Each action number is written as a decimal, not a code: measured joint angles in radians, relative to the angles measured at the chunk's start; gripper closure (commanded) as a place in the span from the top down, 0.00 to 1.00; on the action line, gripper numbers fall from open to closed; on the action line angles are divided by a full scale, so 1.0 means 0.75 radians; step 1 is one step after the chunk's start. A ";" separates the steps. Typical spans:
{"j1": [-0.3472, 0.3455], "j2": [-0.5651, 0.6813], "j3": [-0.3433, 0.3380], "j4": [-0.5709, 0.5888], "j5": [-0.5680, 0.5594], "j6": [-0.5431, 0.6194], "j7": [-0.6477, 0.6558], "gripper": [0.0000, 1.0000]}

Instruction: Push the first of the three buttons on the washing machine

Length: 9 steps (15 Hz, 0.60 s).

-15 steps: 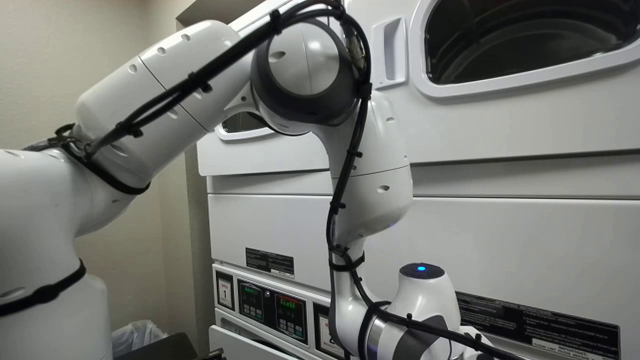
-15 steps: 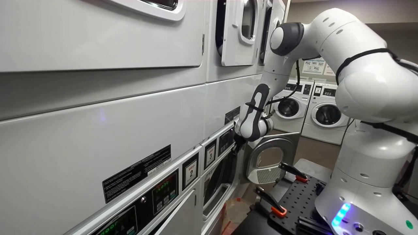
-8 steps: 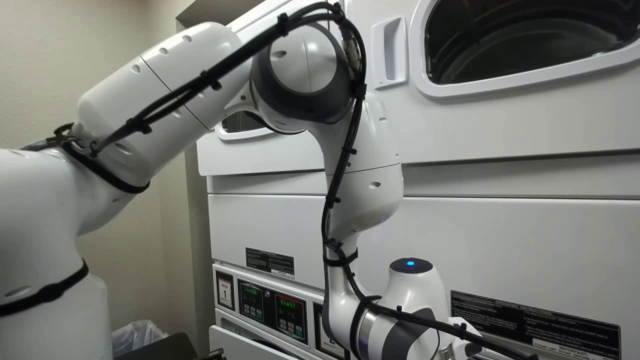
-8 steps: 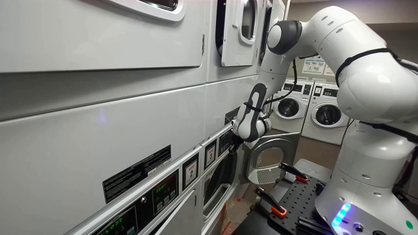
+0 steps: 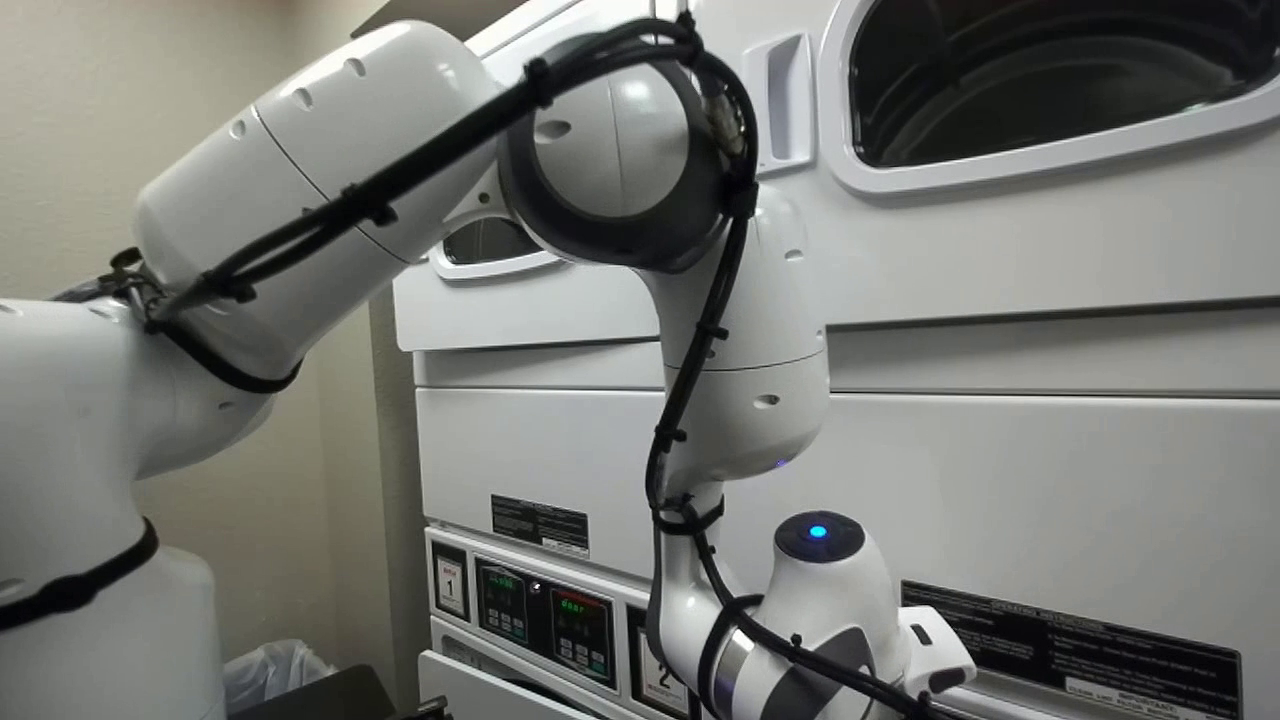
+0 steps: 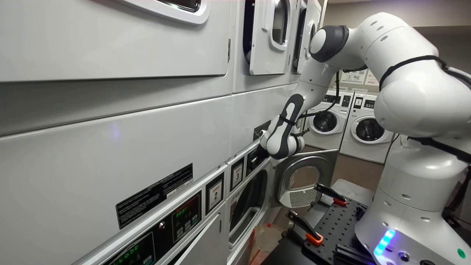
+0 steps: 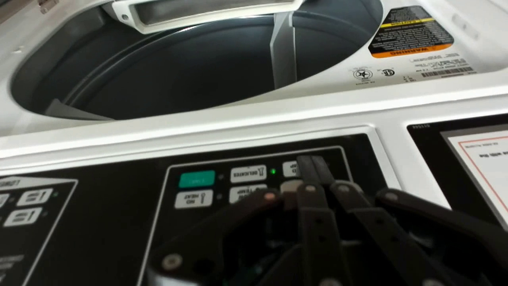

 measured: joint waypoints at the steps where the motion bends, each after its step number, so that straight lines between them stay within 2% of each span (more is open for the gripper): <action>1: -0.042 0.011 0.030 0.002 -0.003 0.010 0.000 0.00; 3: -0.116 0.029 0.081 0.016 -0.030 -0.004 0.000 0.00; 6: -0.173 0.054 0.114 0.025 -0.064 0.012 0.000 0.00; 9: -0.185 0.062 0.120 0.032 -0.074 0.011 -0.002 0.00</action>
